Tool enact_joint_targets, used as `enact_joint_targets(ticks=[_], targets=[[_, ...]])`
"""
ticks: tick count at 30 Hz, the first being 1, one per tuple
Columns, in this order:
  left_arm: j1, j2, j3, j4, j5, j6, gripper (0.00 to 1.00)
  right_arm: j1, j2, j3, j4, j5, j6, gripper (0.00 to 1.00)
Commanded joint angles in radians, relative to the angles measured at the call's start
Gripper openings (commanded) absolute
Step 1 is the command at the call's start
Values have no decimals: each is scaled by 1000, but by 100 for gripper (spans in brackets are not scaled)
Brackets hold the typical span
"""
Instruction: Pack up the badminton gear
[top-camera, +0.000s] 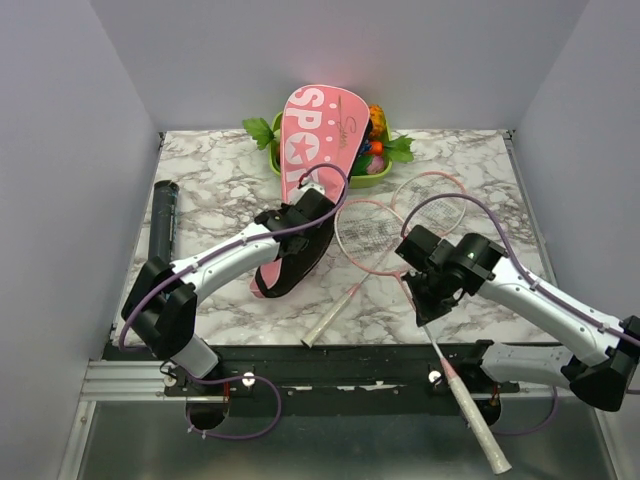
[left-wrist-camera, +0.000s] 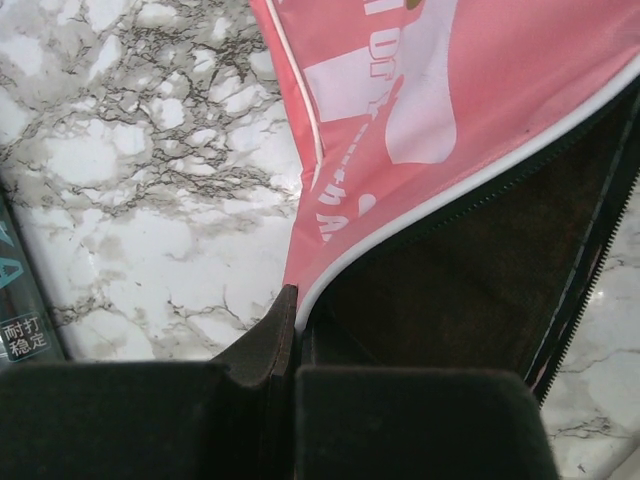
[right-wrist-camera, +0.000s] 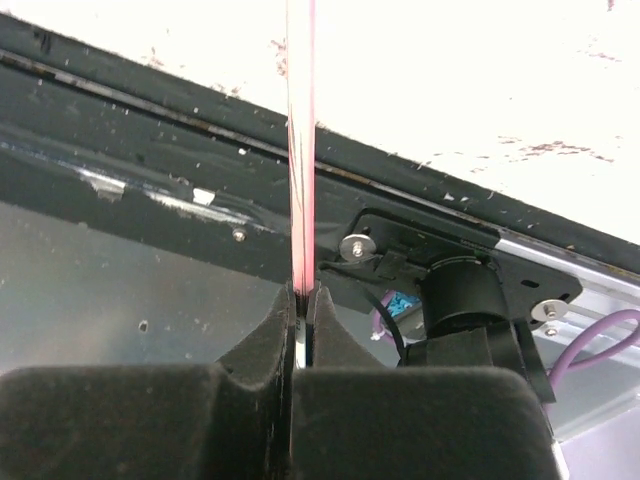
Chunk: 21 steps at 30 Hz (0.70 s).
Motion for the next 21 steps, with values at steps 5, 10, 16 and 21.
enact_joint_targets(ticks=[5, 10, 16, 21], targets=[[-88, -36, 18, 15, -66, -88, 0, 50, 152, 163, -168, 236, 98, 1], [-143, -28, 26, 4, -79, -109, 0, 88, 253, 245, -132, 292, 126, 1], [-192, -22, 78, -30, -73, -125, 0, 94, 379, 305, 14, 325, 124, 1], [-223, -13, 122, -109, -51, -148, 0, 94, 437, 316, 202, 430, 143, 1]])
